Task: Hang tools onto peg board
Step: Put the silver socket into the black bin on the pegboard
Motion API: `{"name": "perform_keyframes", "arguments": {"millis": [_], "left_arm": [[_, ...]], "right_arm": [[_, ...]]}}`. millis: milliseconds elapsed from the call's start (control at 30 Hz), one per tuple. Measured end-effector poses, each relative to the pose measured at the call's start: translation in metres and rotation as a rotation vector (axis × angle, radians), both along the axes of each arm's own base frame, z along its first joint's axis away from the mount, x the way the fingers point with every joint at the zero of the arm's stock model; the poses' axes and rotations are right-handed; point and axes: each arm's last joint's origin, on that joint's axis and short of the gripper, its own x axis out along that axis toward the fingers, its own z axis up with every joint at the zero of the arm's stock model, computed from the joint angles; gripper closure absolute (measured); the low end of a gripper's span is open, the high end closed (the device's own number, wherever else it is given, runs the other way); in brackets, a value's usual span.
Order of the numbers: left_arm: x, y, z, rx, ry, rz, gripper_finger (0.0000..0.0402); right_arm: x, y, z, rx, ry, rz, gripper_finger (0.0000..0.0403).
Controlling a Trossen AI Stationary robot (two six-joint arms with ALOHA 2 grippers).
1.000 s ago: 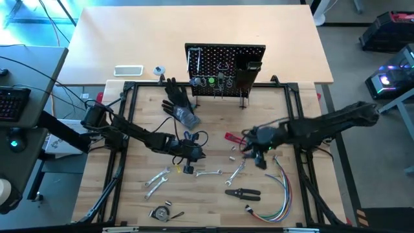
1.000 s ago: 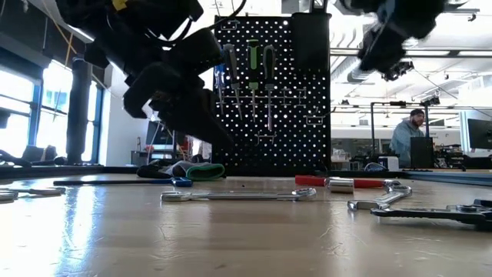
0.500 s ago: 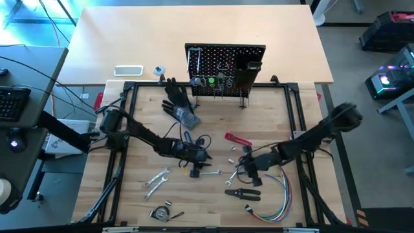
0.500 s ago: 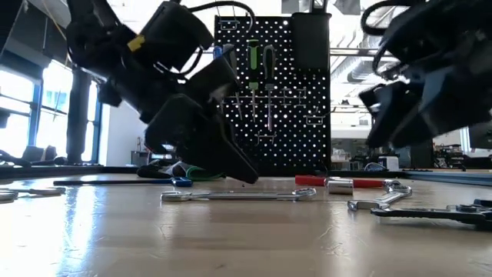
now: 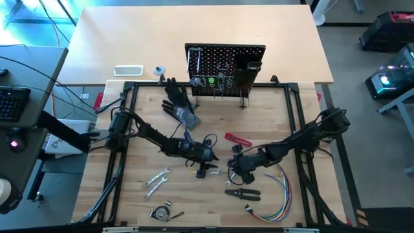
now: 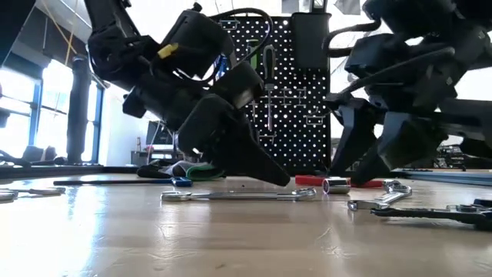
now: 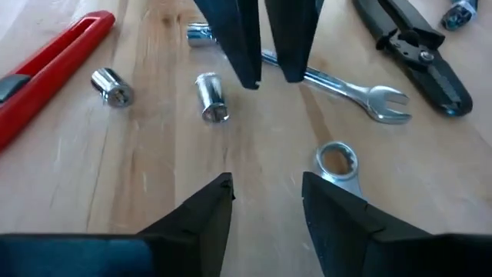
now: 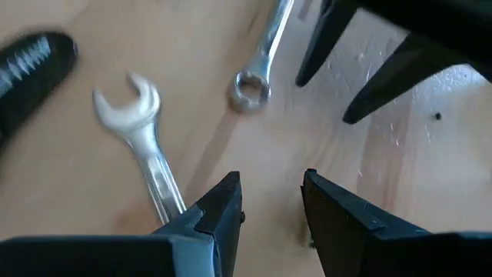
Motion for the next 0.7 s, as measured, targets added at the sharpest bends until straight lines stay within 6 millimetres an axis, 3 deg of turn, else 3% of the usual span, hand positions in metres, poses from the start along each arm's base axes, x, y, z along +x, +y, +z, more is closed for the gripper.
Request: {"name": "perform_keyframes", "arguments": {"millis": [267,433,700], "left_arm": [[0.002,0.009,0.001,-0.004,-0.011,0.023,0.0259],[0.002,0.010,0.001,-0.003,-0.014,0.024,0.0260],[0.004,0.018,0.002,-0.001,-0.019,0.050,0.0260]], "right_arm": [[0.005,-0.008,-0.001,-0.048,0.039,0.029,0.0268],[0.005,-0.014,-0.001,-0.004,0.044,-0.117,0.0267],[0.000,-0.005,-0.002,0.255,0.060,-0.425,0.0267]]}}
